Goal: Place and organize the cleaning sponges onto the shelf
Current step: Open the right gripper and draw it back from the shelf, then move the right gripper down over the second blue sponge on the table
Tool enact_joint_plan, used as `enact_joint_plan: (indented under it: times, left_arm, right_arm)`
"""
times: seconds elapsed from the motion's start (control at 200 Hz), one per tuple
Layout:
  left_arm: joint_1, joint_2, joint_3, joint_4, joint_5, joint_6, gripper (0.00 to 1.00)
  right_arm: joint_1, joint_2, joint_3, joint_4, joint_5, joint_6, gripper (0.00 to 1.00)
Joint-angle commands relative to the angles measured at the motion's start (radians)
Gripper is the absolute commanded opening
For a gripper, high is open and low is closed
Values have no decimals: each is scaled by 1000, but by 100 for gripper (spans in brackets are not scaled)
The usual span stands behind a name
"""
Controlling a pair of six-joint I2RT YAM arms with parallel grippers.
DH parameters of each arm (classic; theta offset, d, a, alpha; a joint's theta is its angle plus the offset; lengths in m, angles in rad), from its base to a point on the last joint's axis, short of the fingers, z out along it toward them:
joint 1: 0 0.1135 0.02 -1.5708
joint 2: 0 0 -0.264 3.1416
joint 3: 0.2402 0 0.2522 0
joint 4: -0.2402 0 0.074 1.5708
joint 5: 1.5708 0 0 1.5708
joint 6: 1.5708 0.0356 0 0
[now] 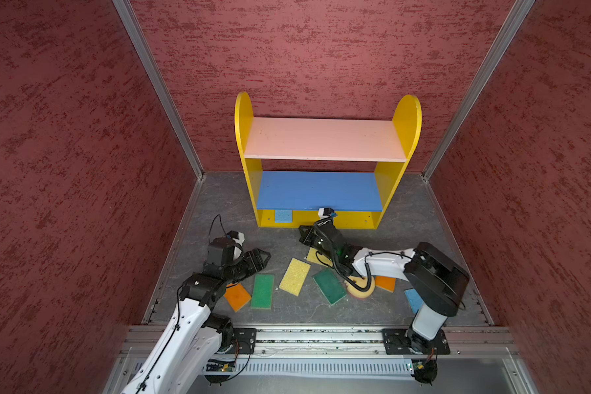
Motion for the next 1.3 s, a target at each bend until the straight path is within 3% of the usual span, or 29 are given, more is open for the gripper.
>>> enact_joint_plan:
  times: [0.0, 0.25, 0.361, 0.381, 0.471, 0.646, 0.766, 0.832, 0.852, 0.867, 1.292]
  left_arm:
    - [22, 22, 62, -33, -78, 34, 79]
    - [82, 86, 112, 28, -91, 15, 86]
    - [109, 114, 126, 53, -89, 5, 95]
    - [112, 118, 129, 57, -90, 5, 100]
    - [128, 134, 151, 56, -82, 10, 100]
    - [147, 126, 186, 18, -109, 42, 99]
    - [163, 109, 185, 3, -92, 42, 99]
    - [163, 99, 170, 8, -96, 44, 100]
    - [166, 98, 163, 10, -96, 42, 99]
    - [165, 97, 157, 13, -96, 41, 100]
    - [178, 138, 112, 74, -42, 29, 99]
  right_arm:
    - [5, -153, -91, -253, 133, 10, 0]
    - [-7, -550, -310, -564, 297, 73, 24]
    - [-24, -660, -364, -655, 308, 90, 34]
    - [-27, -674, -370, -672, 308, 92, 37]
    - [-42, -719, -385, -761, 312, 119, 48]
    - [-89, -738, -396, -904, 296, 174, 59]
    - [-132, -752, -412, -1039, 315, 285, 71]
    - [-168, -778, -430, -1070, 317, 321, 79]
    - [-181, -787, -437, -1075, 317, 325, 95]
    - [-191, -795, -440, -1078, 317, 327, 98]
    - [-436, -1060, -464, -1279, 444, 345, 99]
